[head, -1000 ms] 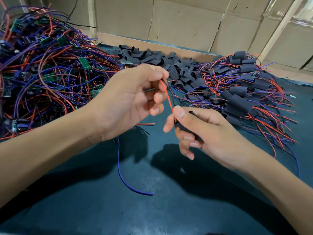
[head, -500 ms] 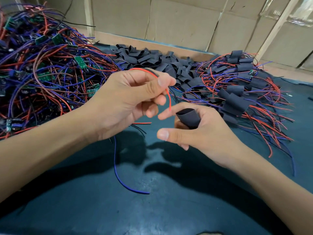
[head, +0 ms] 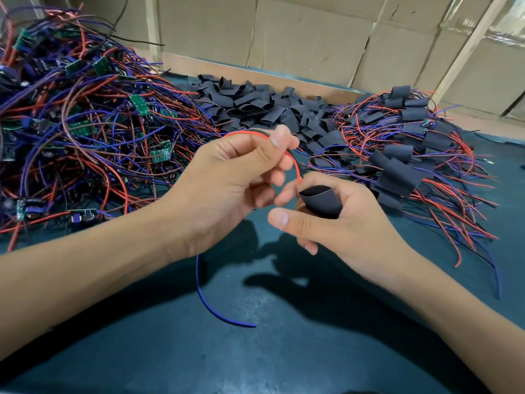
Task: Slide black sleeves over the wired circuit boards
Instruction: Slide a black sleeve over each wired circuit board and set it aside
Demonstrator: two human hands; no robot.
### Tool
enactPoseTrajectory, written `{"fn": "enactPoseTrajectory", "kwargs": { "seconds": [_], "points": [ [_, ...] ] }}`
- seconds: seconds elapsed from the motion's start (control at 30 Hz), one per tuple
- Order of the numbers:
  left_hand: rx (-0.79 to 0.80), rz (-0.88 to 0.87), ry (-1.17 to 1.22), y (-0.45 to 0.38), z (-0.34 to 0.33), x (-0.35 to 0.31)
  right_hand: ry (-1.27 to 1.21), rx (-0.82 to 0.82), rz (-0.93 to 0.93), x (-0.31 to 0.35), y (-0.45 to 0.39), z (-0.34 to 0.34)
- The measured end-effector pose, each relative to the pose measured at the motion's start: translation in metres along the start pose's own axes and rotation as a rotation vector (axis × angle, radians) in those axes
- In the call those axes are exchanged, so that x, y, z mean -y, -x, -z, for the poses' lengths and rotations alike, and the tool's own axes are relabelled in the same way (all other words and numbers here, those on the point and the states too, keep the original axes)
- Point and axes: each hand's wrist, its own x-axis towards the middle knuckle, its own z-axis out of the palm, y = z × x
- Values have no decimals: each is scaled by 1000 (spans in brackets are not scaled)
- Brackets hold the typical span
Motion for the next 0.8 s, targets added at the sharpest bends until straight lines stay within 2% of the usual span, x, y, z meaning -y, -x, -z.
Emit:
{"fn": "enactPoseTrajectory", "kwargs": {
  "seconds": [0.13,0.33,0.63,0.8],
  "points": [
    [38,59,38,0,0,-4,-1,40,7,-4,1,-1],
    [164,89,50,0,2,-7,-25,8,-6,-7,-2,0],
    [125,17,-145,2,3,-1,-64,-11,62,-2,1,2],
    [131,58,-172,3,0,0,12,-24,114,-6,3,-2]
  ]
}}
